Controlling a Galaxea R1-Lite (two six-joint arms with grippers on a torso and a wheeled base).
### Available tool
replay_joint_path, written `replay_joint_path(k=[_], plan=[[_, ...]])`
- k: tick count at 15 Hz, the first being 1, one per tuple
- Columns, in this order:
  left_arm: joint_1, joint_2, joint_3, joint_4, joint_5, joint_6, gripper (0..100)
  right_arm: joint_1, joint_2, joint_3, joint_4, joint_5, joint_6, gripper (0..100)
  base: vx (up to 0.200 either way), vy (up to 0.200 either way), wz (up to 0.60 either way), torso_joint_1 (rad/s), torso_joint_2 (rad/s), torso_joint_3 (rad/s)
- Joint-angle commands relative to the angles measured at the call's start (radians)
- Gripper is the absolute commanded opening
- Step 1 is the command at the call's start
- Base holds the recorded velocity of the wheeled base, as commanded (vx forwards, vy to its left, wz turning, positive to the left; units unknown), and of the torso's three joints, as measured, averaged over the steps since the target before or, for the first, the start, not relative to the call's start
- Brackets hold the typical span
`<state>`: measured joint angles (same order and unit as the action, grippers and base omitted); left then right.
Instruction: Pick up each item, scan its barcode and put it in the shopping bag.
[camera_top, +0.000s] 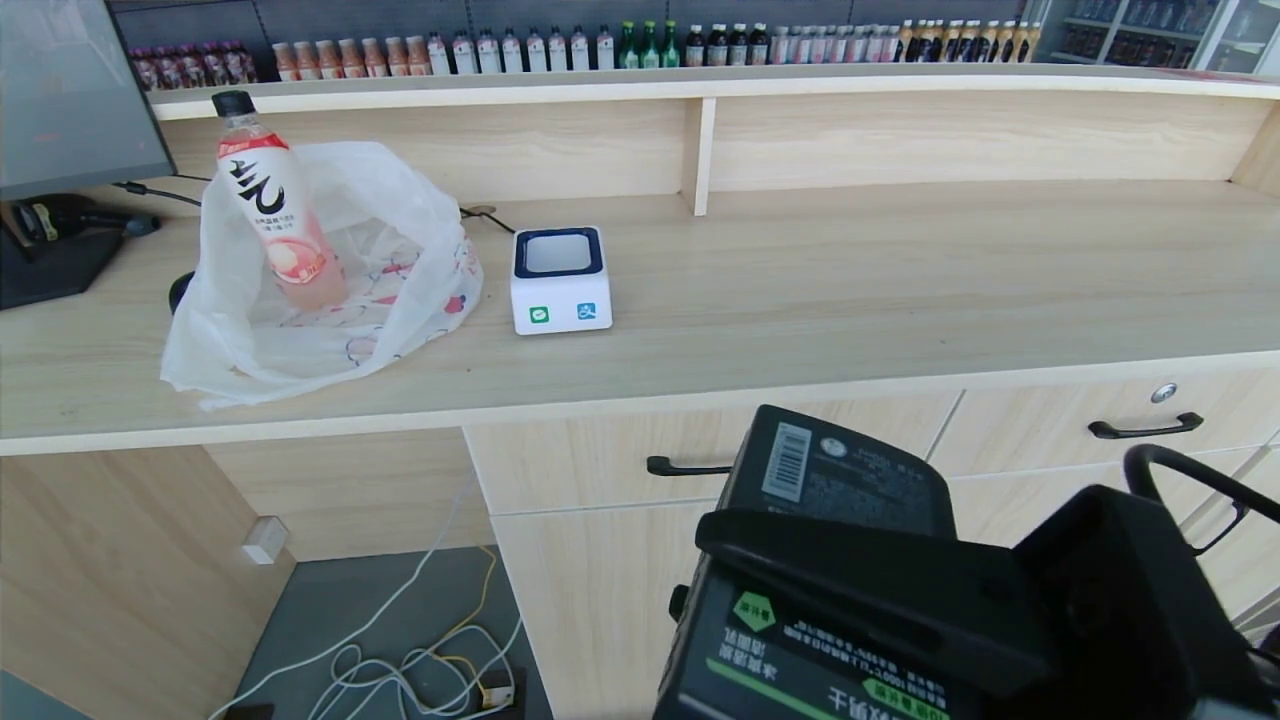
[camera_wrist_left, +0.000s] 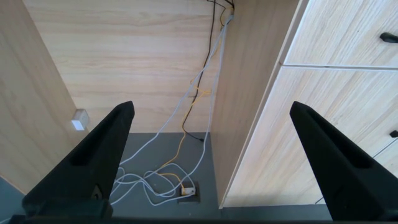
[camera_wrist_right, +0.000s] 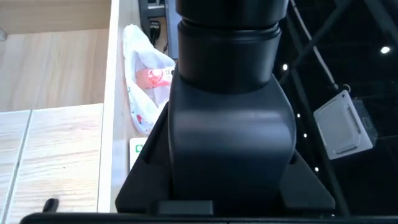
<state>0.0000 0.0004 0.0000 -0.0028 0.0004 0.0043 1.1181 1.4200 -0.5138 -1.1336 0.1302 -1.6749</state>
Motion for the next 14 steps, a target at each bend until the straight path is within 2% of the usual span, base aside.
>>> replay_joint_path(k=[1, 4, 10, 12, 14], plan=[[0.0, 0.0, 0.0, 0.0, 0.001, 0.0, 100, 0.003, 0.004, 0.011, -0.035, -0.001, -0.026, 0, 0.0, 0.0, 0.0, 0.0, 0.0, 0.0], [0.0, 0.0, 0.0, 0.0, 0.001, 0.0, 100, 0.003, 0.0, 0.005, -0.038, -0.001, -0.098, 0, 0.0, 0.0, 0.0, 0.0, 0.0, 0.0], [0.0, 0.0, 0.0, 0.0, 0.001, 0.0, 100, 0.003, -0.006, 0.008, -0.038, -0.004, -0.126, 0, 0.0, 0.0, 0.0, 0.0, 0.0, 0.0], [0.0, 0.0, 0.0, 0.0, 0.001, 0.0, 100, 0.003, -0.013, 0.012, -0.075, -0.004, -0.203, 0, 0.0, 0.0, 0.0, 0.0, 0.0, 0.0], [0.0, 0.0, 0.0, 0.0, 0.001, 0.0, 100, 0.003, -0.012, 0.021, -0.089, -0.004, -0.204, 0, 0.0, 0.0, 0.0, 0.0, 0.0, 0.0]])
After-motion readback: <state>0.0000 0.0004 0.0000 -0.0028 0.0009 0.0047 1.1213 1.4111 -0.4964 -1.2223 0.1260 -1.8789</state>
